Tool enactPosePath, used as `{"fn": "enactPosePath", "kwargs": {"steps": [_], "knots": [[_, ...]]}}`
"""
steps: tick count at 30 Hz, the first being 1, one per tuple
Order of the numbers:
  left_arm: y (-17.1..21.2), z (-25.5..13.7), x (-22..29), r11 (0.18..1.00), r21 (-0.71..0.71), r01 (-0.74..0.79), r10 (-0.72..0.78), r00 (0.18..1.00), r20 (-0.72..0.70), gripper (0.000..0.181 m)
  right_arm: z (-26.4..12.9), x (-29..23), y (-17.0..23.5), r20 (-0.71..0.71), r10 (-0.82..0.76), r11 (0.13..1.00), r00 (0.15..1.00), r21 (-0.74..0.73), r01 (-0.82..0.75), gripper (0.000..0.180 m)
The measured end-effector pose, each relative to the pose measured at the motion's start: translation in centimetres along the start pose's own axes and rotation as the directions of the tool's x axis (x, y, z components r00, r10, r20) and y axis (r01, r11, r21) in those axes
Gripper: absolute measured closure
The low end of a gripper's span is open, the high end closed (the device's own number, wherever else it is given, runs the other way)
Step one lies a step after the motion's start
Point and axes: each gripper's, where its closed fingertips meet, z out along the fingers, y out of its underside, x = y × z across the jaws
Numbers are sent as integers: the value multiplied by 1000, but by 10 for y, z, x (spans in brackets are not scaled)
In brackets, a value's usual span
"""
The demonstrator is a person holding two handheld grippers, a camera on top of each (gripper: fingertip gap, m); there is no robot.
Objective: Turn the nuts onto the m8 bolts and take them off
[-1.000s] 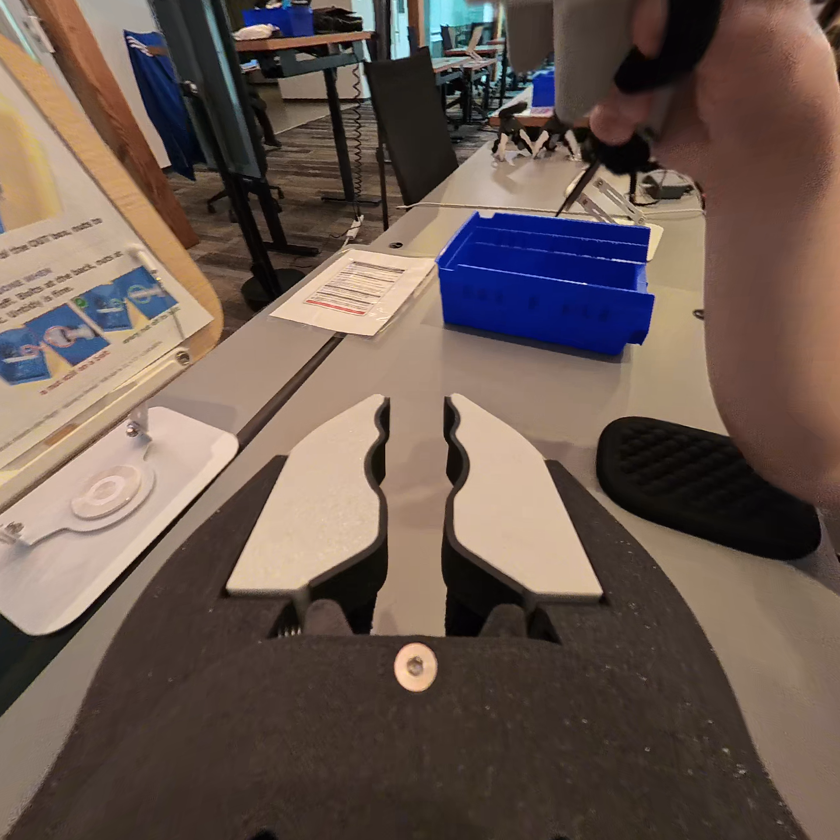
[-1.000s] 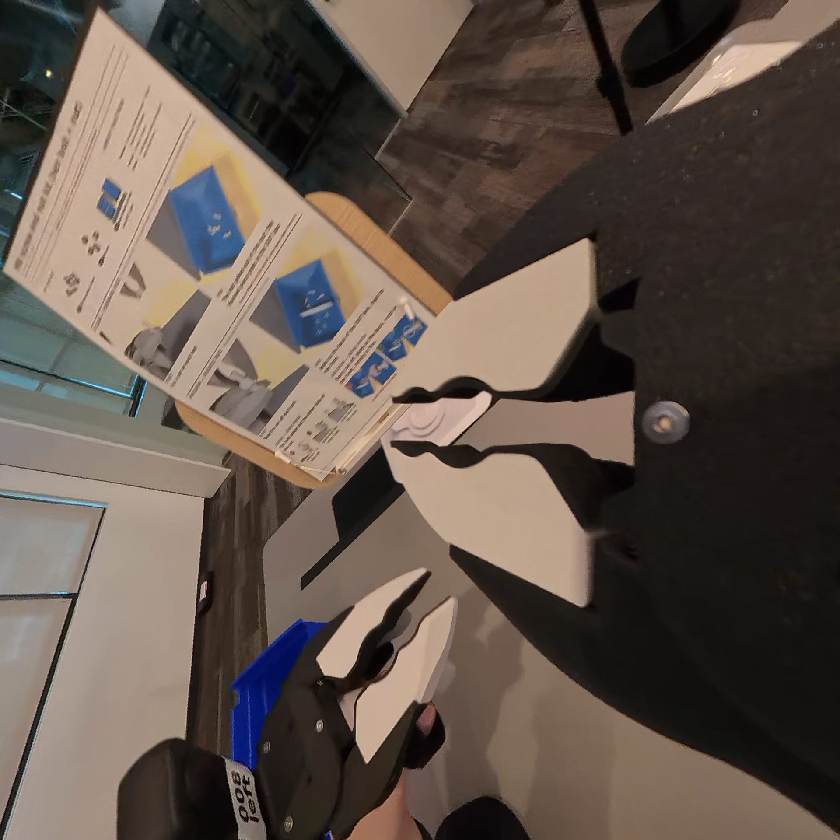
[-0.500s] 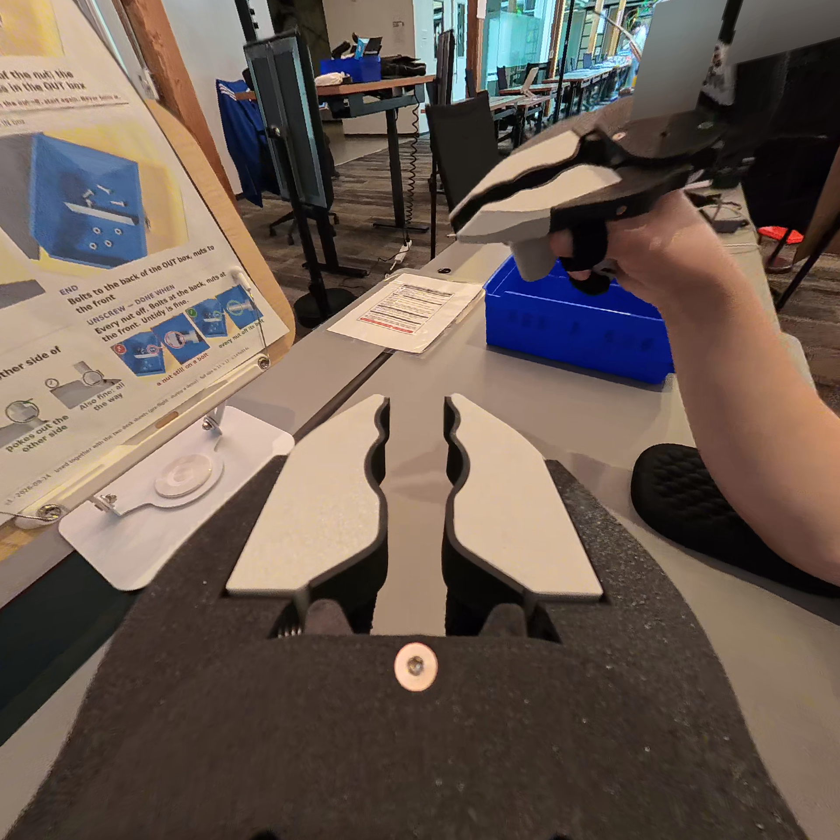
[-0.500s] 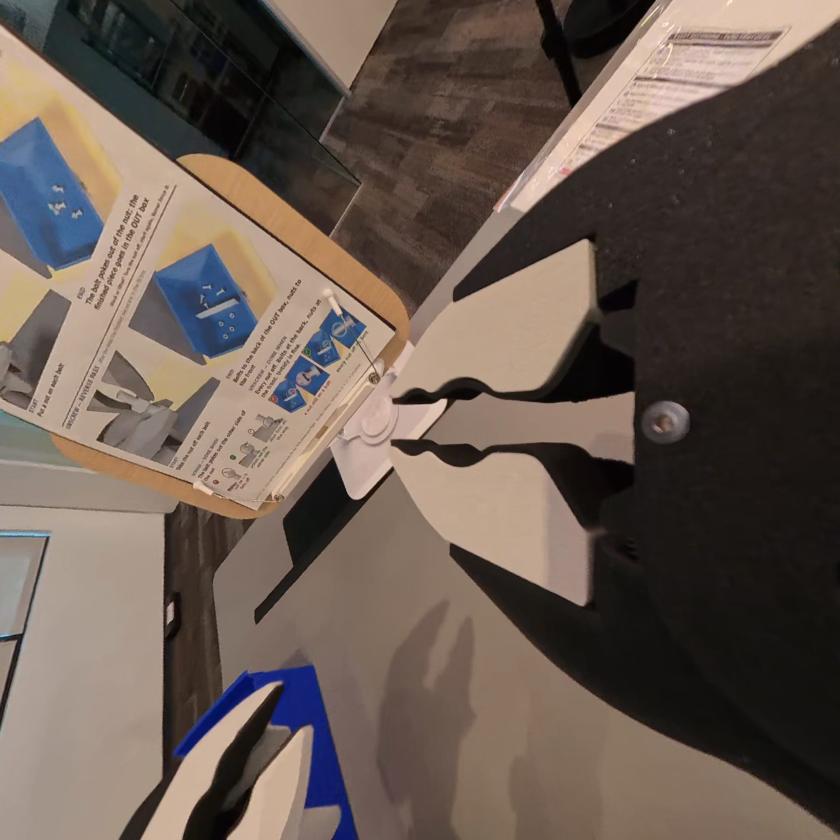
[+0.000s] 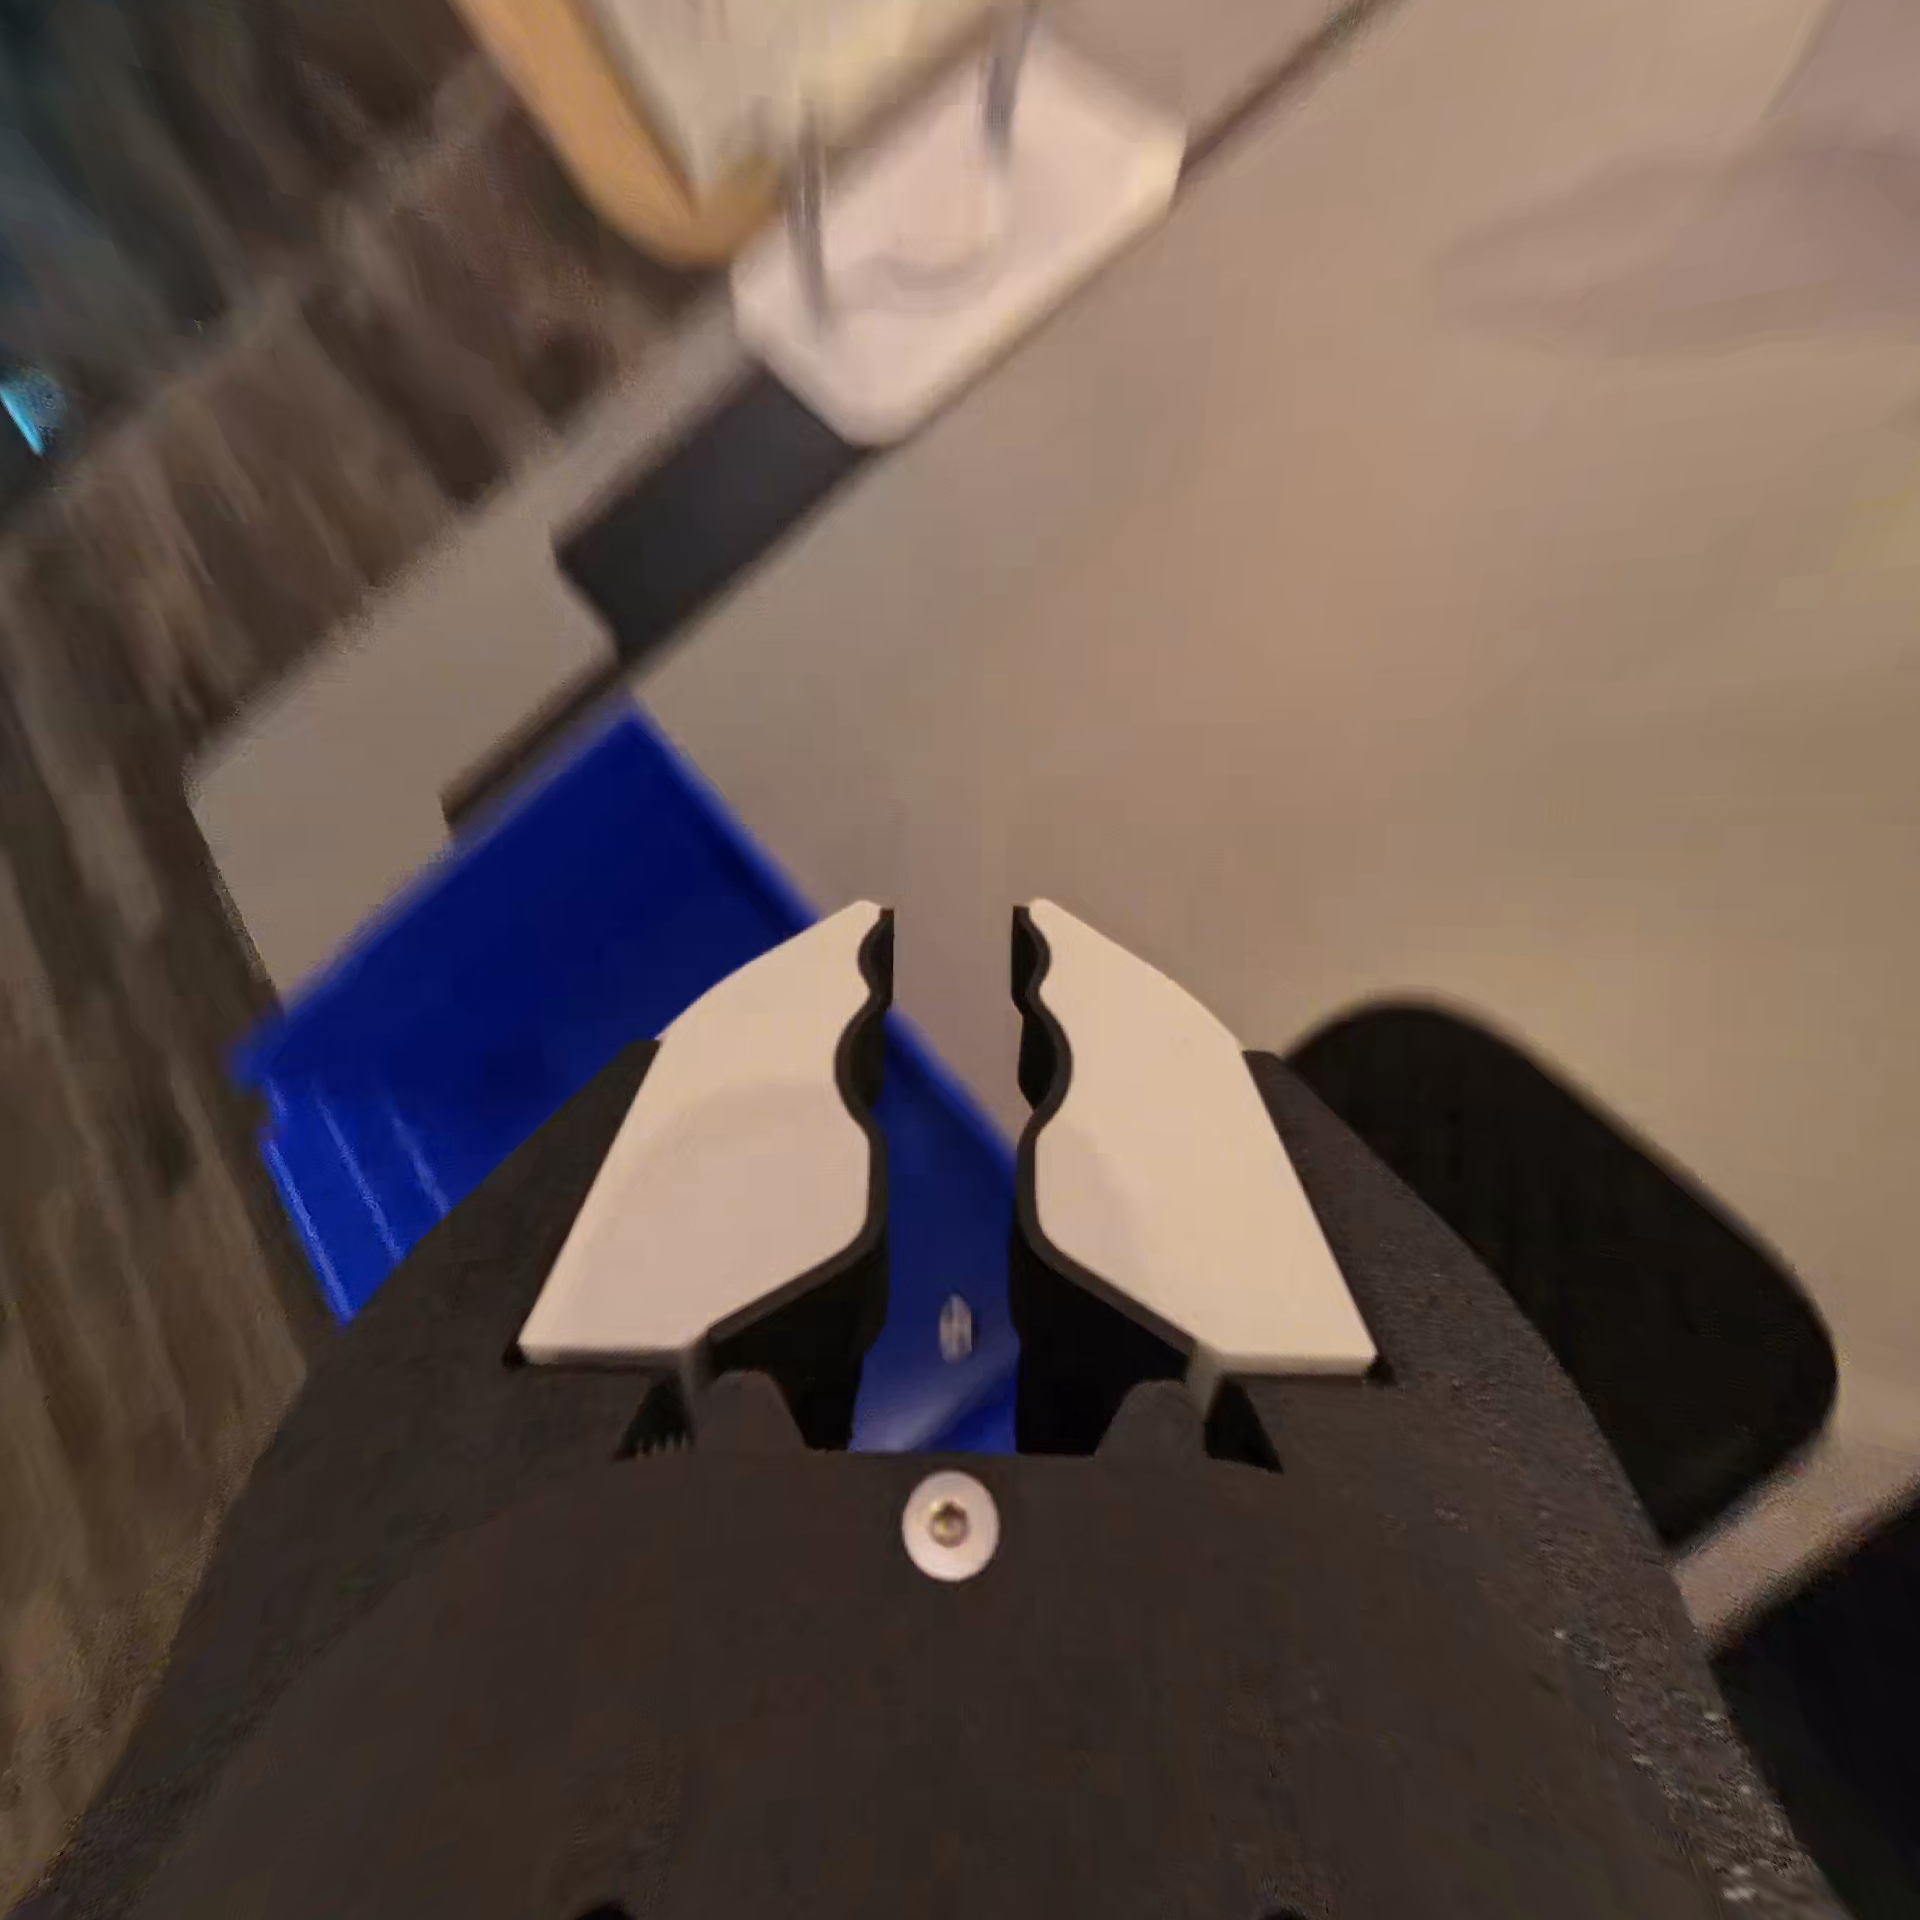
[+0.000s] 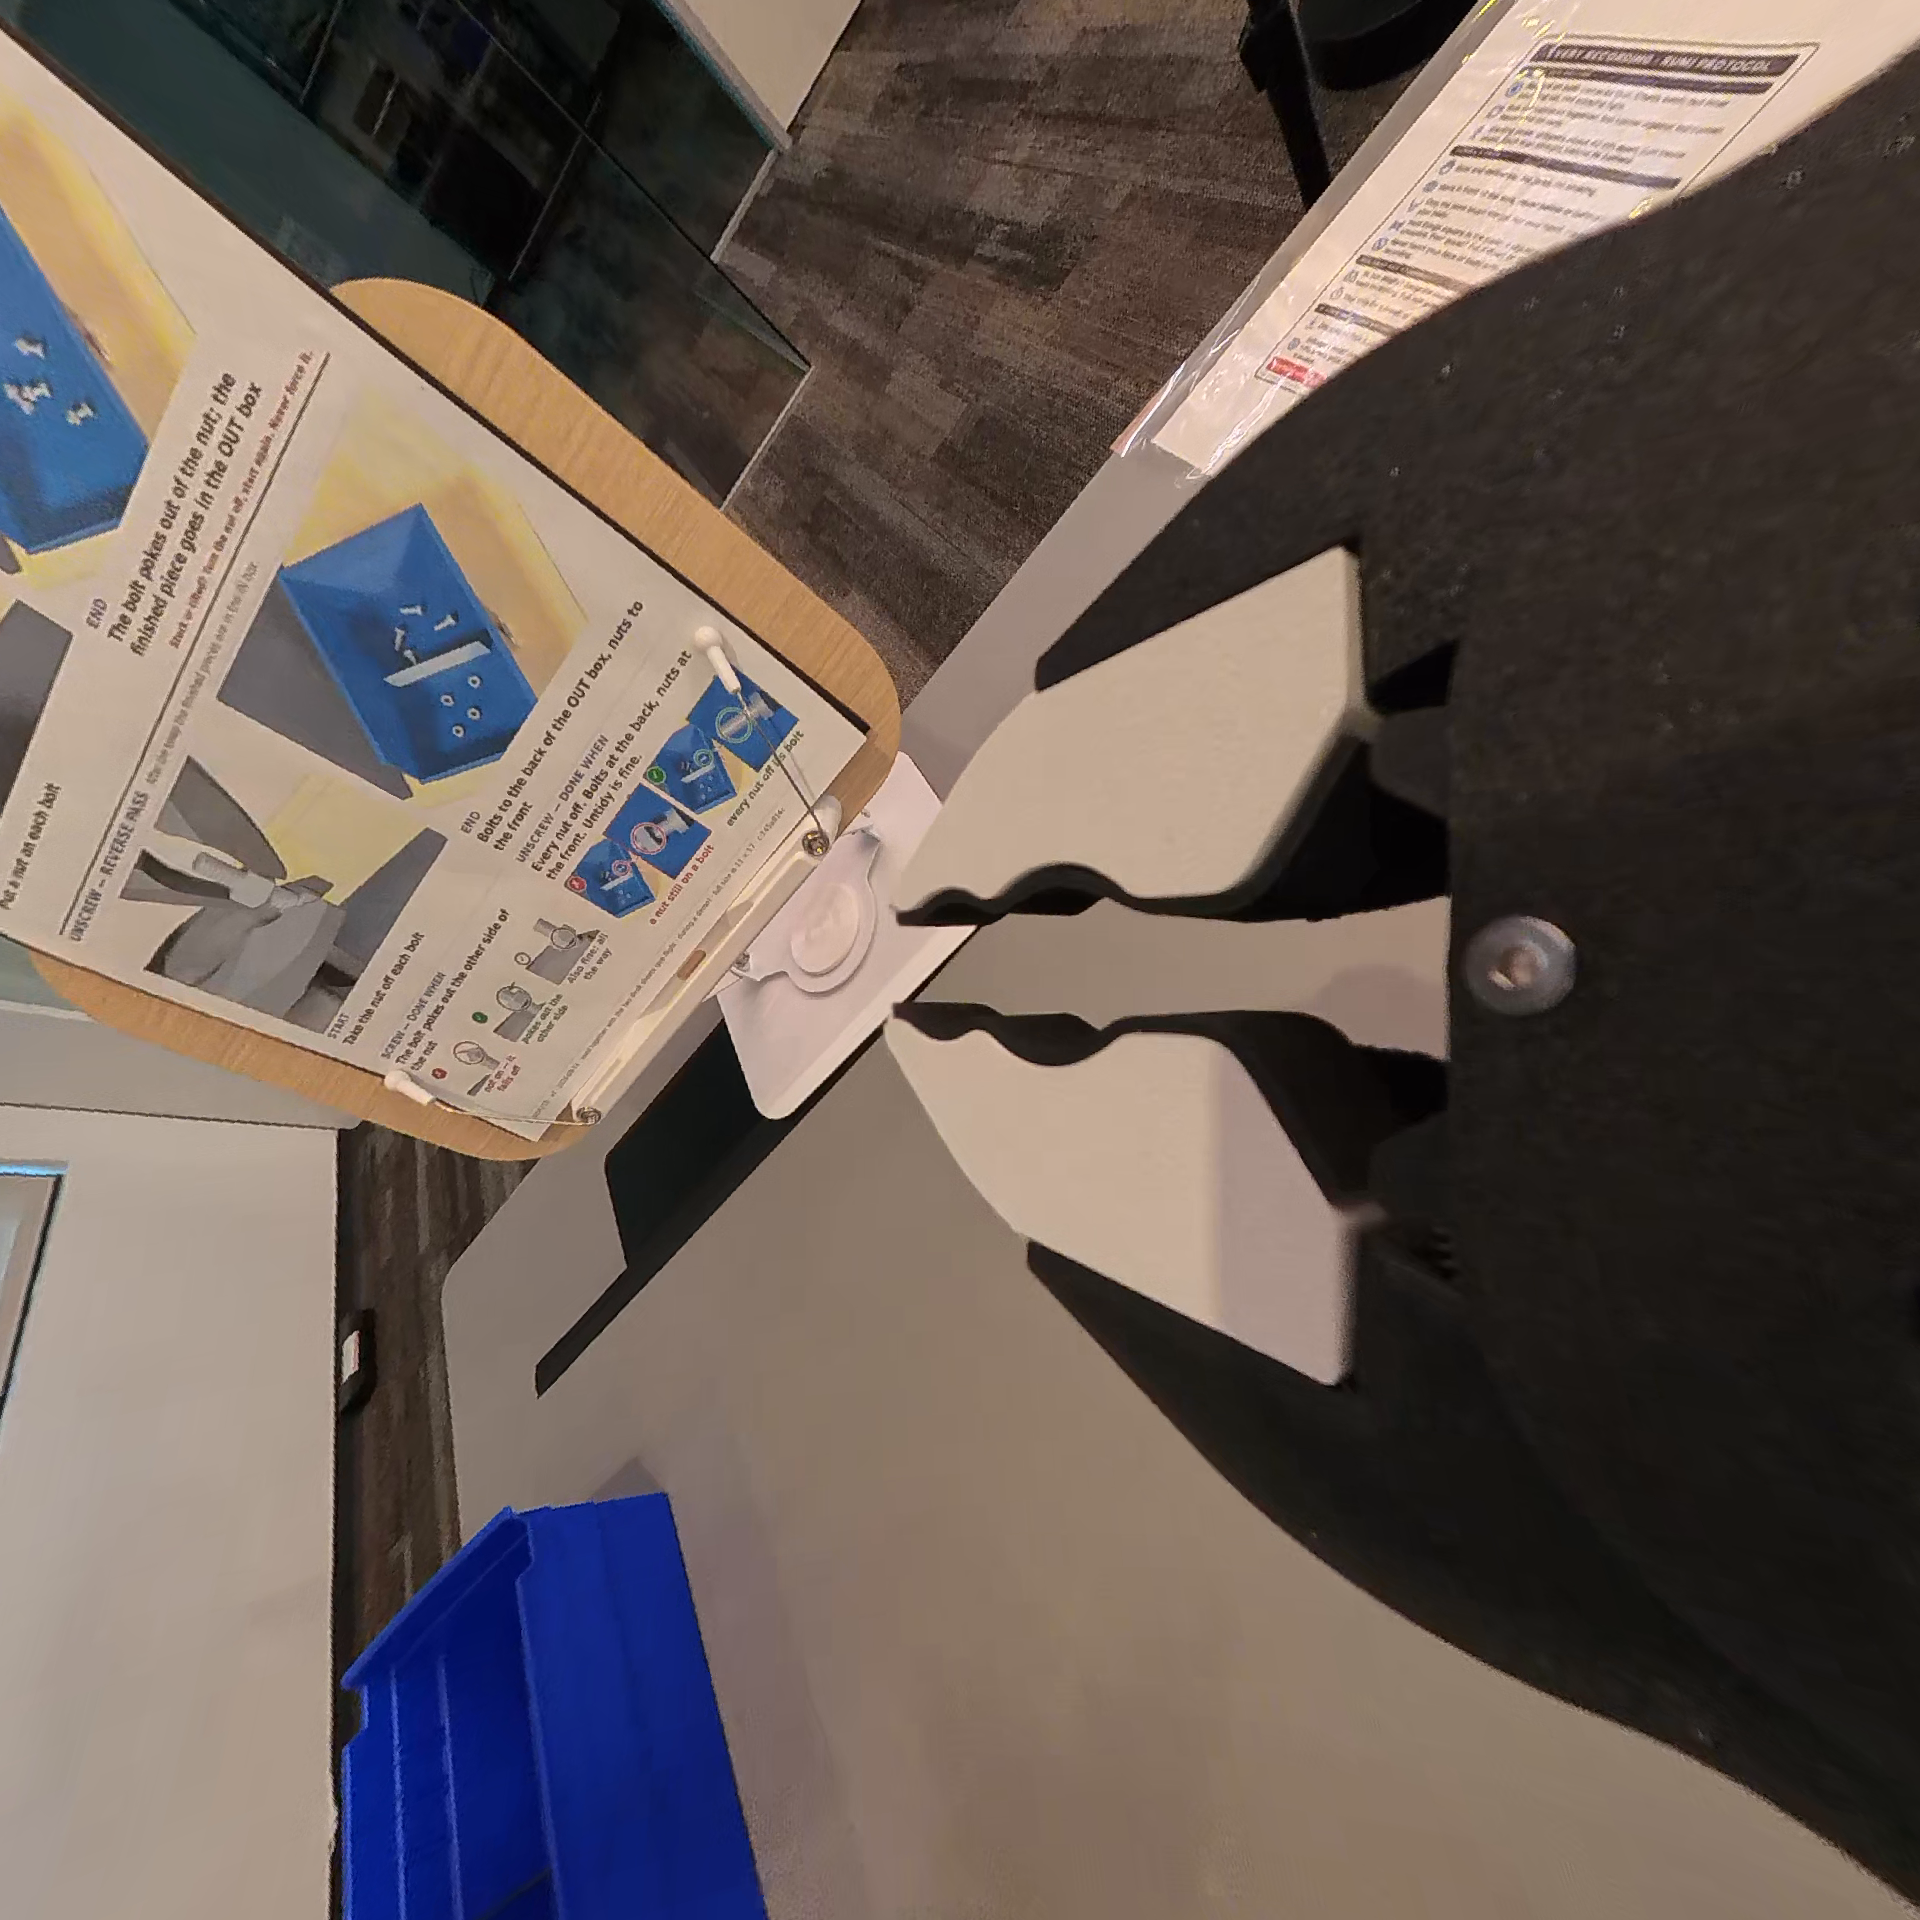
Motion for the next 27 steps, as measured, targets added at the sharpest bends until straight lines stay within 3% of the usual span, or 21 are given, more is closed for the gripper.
{"fn": "enactPosePath", "kwargs": {"steps": [4,8,14,21,27], "knots": [[112,13,-17,913,-395,106,-135,990,-46,171,4,3,4,-15,4,1000,1000,-19,-4,166],[169,27,-20,788,-590,177,-230,973,-15,171,4,4,7,-24,5,999,1000,-31,-6,166],[194,46,-4,652,-705,279,-399,917,-6,171,3,6,9,-27,11,999,1000,-38,-12,166],[190,59,-7,620,-718,315,-398,916,58,157,10,2,14,-25,-22,996,999,-85,20,166],[204,65,-5,536,-779,324,-411,907,94,152,10,0,12,-13,-23,997,1000,-77,21,167]]}}
